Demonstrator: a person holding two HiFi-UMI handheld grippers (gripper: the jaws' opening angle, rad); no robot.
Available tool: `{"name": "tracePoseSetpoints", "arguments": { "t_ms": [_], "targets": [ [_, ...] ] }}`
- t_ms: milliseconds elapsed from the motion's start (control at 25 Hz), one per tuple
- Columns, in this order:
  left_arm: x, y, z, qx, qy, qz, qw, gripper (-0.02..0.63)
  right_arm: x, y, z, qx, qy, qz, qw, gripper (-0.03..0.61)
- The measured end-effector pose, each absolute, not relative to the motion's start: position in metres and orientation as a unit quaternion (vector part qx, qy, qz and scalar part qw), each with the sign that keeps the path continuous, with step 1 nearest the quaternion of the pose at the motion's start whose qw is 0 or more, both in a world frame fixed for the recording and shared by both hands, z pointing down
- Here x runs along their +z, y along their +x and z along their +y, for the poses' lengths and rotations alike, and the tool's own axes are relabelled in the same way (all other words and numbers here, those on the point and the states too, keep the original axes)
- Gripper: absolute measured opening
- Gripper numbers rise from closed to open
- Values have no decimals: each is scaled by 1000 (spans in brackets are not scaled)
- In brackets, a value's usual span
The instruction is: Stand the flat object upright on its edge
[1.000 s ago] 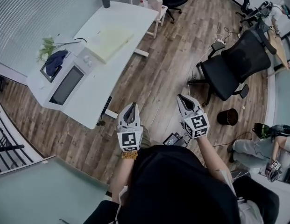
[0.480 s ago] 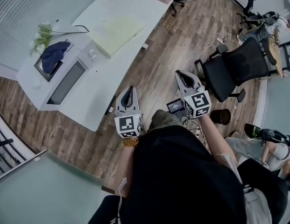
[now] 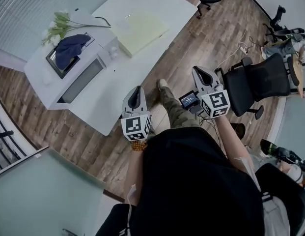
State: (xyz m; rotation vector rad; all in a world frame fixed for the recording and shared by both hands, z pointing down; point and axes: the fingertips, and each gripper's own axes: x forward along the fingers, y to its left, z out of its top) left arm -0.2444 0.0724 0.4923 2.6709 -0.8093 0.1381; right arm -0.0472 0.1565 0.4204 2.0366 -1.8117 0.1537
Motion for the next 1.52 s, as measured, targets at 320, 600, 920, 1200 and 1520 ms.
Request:
{"name": "tracePoseSetpoints", "arguments": {
  "t_ms": [320,600,920,1200,1520],
  "targets": [
    [498,-257,27,68,924,-339,160,17,432,-19,93,44,703,-685,188,9],
    [507,-224,-18,73,919,-355,154,17,446,42,8,33,669,-726,158,9],
    [546,-164,-70,124,874,-414,222,18,480,120,-96,60,598,-783,162,9],
    [583,-133,-107,146,815,-496,261,18,538,175,-157,125,542,-812,177,9],
    [616,-130,-103,127,764,-540,330,47,598,195,-186,185,497,-820,214,9]
  ]
}}
